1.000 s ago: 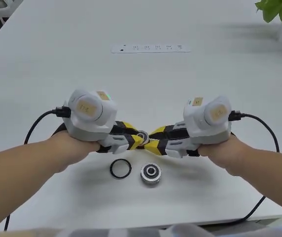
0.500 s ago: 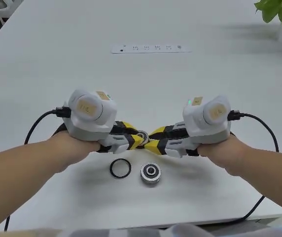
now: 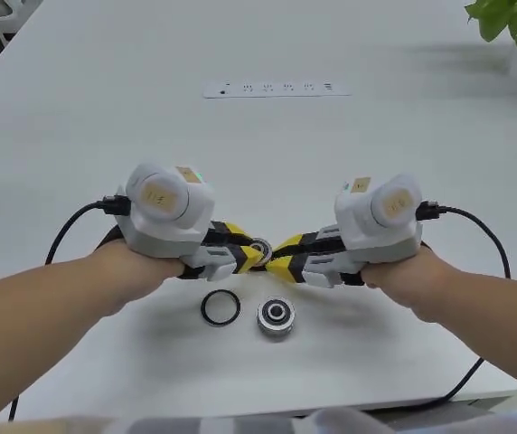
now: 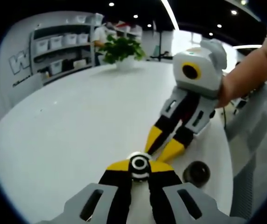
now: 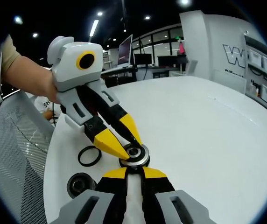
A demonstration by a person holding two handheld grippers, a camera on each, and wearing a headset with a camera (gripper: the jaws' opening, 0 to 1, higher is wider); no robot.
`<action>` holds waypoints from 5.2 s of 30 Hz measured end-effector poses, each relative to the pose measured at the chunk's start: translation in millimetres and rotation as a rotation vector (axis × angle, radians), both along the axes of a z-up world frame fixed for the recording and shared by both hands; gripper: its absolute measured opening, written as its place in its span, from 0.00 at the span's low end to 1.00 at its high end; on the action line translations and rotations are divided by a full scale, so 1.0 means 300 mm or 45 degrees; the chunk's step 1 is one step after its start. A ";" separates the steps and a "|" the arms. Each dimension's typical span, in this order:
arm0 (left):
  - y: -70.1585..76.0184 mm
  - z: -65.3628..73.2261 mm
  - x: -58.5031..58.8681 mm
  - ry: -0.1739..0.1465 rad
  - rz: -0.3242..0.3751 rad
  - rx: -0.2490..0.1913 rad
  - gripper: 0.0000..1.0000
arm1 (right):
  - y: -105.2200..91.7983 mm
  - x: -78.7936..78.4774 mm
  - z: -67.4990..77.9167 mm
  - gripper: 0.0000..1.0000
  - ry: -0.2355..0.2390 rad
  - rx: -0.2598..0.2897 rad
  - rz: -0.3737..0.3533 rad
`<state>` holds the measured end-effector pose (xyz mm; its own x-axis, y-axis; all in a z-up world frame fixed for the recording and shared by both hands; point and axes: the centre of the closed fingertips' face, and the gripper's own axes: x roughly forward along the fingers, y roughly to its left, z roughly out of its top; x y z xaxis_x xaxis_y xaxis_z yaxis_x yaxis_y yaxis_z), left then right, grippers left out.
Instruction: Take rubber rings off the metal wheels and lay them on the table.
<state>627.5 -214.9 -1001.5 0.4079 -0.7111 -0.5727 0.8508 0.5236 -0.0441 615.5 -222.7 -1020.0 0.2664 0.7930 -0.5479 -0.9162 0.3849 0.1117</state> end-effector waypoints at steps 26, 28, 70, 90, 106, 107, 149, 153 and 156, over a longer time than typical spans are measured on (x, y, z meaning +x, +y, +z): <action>-0.007 0.006 -0.010 -0.014 -0.007 0.016 0.12 | -0.019 0.030 0.058 0.00 0.601 0.498 -0.455; -0.007 0.007 -0.011 -0.015 -0.004 0.017 0.12 | -0.016 0.027 0.060 0.00 0.608 0.504 -0.462; -0.006 -0.006 0.003 -0.040 0.014 0.017 0.12 | 0.042 -0.030 0.138 0.00 0.732 0.648 -0.354; -0.009 -0.001 0.003 -0.037 0.009 0.020 0.13 | 0.011 0.006 0.093 0.00 0.672 0.553 -0.443; 0.011 0.039 -0.037 -0.038 -0.051 -0.002 0.15 | 0.011 0.004 0.117 0.00 0.660 0.583 -0.435; 0.012 0.044 -0.040 -0.038 -0.052 -0.006 0.15 | 0.011 0.005 0.121 0.00 0.658 0.587 -0.435; 0.221 0.241 -0.187 -0.058 0.000 -0.193 0.43 | 0.087 -0.083 0.228 0.00 0.698 0.664 -0.313; 0.246 0.242 -0.195 -0.056 0.014 -0.189 0.45 | 0.101 -0.099 0.217 0.00 0.707 0.643 -0.287; 0.261 0.235 -0.206 -0.049 0.022 -0.188 0.46 | 0.111 -0.115 0.206 0.00 0.716 0.620 -0.266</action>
